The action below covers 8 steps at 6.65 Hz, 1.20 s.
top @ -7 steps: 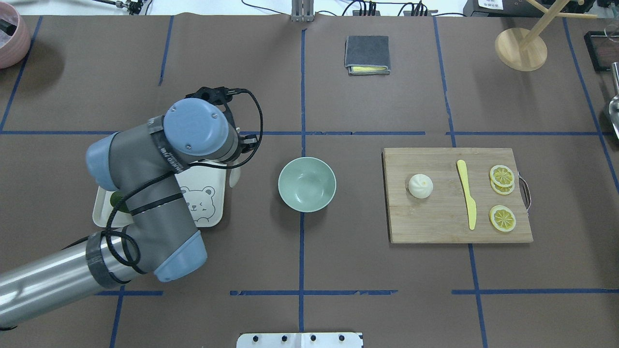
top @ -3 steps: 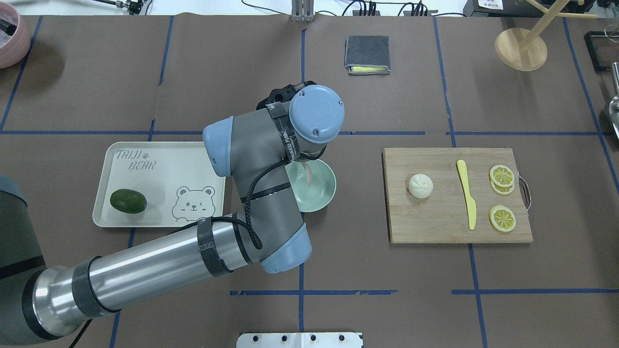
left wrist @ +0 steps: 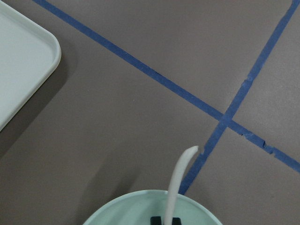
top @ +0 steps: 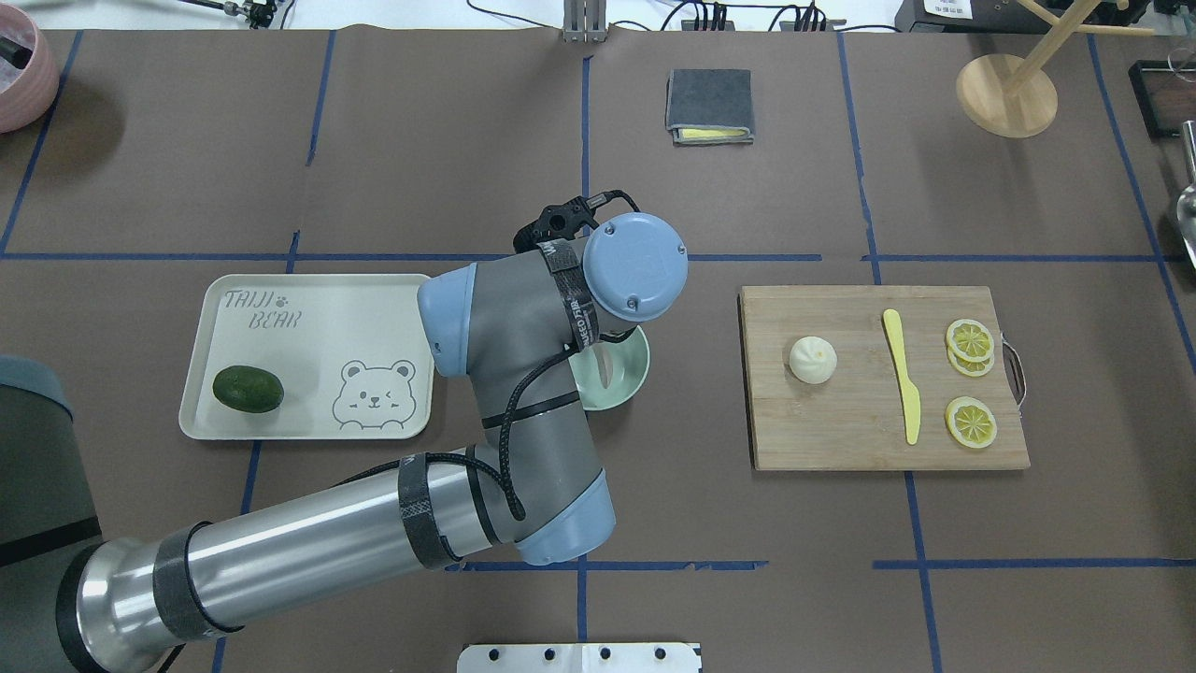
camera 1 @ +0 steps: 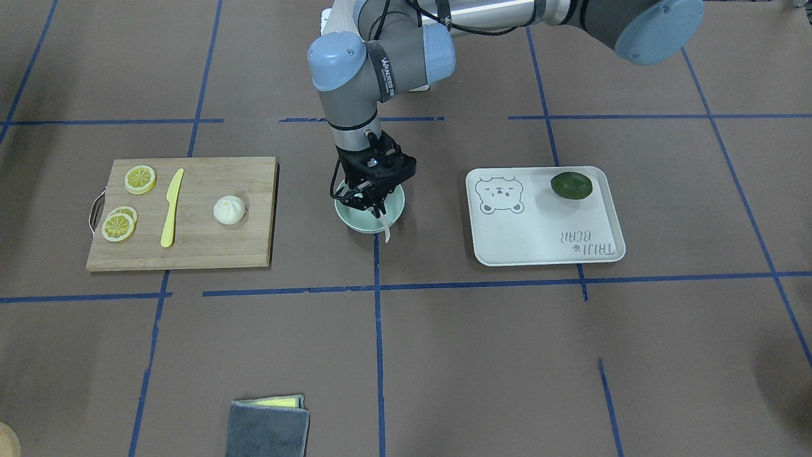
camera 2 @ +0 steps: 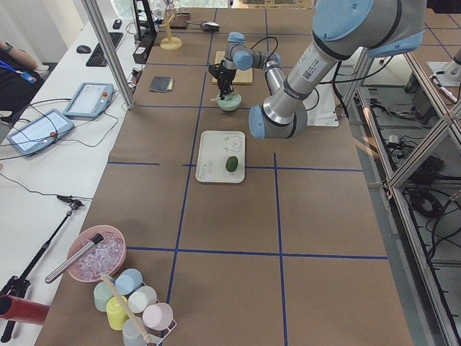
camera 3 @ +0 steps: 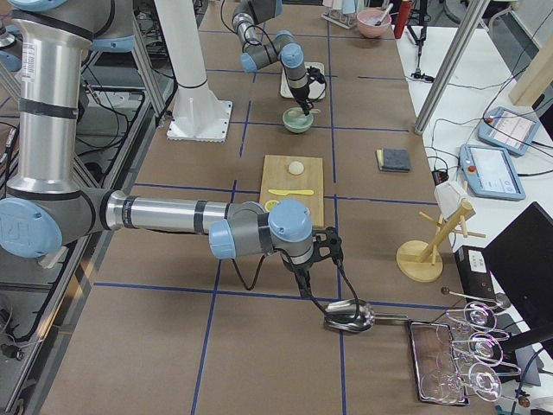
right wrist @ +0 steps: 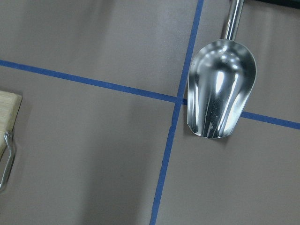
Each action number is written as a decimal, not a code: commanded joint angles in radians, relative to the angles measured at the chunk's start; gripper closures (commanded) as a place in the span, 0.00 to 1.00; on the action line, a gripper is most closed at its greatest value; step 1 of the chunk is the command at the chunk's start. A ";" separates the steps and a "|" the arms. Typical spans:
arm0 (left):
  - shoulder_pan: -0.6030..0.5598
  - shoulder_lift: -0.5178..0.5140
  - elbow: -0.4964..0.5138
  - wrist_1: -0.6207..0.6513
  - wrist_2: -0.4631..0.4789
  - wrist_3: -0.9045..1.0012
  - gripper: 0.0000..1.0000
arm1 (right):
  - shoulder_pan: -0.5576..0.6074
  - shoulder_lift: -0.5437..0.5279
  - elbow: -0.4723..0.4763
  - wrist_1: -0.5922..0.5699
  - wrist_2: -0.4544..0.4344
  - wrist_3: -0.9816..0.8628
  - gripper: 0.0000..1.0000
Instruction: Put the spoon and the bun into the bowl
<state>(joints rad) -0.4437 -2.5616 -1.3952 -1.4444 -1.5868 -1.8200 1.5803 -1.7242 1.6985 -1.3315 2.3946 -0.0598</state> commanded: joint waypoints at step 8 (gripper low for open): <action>-0.613 0.550 -0.527 0.004 -0.406 1.623 0.00 | -0.005 0.035 0.077 0.000 0.035 0.022 0.00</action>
<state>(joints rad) -0.8769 -2.1077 -1.9150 -1.4340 -1.8649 -0.5544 1.5778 -1.6925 1.7417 -1.3318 2.4092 -0.0390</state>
